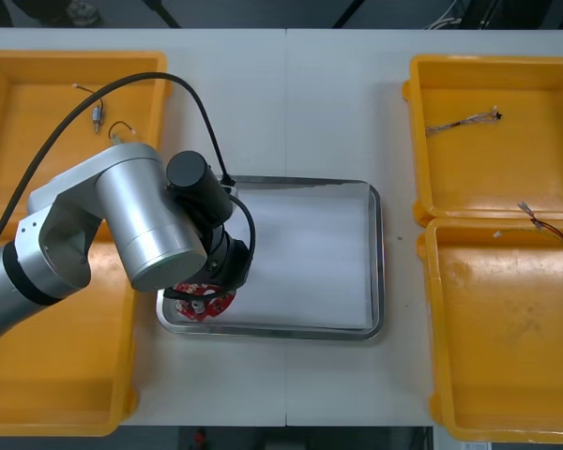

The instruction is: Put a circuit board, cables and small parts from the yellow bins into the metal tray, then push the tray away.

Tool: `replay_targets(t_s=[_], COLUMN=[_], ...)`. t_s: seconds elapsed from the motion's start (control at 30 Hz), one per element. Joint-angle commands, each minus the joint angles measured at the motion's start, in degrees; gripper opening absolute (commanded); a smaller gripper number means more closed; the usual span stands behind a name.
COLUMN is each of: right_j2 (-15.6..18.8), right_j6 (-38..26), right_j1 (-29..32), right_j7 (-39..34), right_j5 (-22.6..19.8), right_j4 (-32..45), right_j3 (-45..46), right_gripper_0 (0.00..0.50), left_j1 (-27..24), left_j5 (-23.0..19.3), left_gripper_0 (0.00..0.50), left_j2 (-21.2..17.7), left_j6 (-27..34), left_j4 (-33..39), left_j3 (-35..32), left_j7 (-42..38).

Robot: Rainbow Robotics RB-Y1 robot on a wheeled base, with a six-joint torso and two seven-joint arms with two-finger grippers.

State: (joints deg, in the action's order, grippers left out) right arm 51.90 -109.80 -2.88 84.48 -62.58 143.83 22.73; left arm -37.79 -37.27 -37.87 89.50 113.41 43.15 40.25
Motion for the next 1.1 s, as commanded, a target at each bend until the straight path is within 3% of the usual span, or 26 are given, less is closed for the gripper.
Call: replay_targets(t_s=[0.03, 0.37, 0.43, 0.47, 0.53, 0.57, 0.8, 1.1], right_j2=[2.0, 2.0, 2.0, 2.0, 2.0, 2.0, 2.0, 2.0], right_j6=[-0.2, -0.2, -0.2, -0.2, -0.2, -0.2, -0.2, -0.2], right_j1=[-1.2, -1.3, -1.4, -1.3, -1.4, -1.4, -1.3, -1.5], right_j7=[2.6, 2.6, 2.5, 2.6, 2.6, 2.6, 2.6, 2.5], right_j5=[-0.7, -0.8, -0.9, -0.9, -1.0, -1.0, -1.0, -1.2], right_j4=[0.1, 0.1, 0.1, 0.1, 0.1, 0.1, 0.1, 0.1], right_j3=[1.0, 1.1, 1.0, 1.0, 1.1, 1.1, 1.0, 0.8], right_gripper_0=[0.0, 0.0, 0.0, 0.0, 0.0, 0.0, 0.0, 0.0], left_j1=[-0.7, -0.5, -0.5, -0.5, -0.5, -0.5, -0.6, -0.5], left_j5=[1.9, 2.1, 2.0, 2.0, 1.9, 1.9, 1.6, 0.1], left_gripper_0=[0.0, 0.0, 0.023, 0.188, 0.414, 0.492, 0.5, 0.5], left_j2=[0.7, 0.7, 0.7, 0.7, 0.7, 0.6, 0.5, 0.3], left_j6=[-4.0, -3.4, -3.4, -3.4, -3.4, -3.4, -2.4, 7.9], left_j4=[-2.8, -2.4, -2.3, -2.3, -2.3, -2.3, -1.5, 6.0], left_j3=[1.6, 1.7, 1.7, 1.7, 1.7, 1.7, 1.4, -4.5], left_j7=[0.5, 1.1, 1.1, 1.1, 1.1, 1.2, 1.2, 1.5])
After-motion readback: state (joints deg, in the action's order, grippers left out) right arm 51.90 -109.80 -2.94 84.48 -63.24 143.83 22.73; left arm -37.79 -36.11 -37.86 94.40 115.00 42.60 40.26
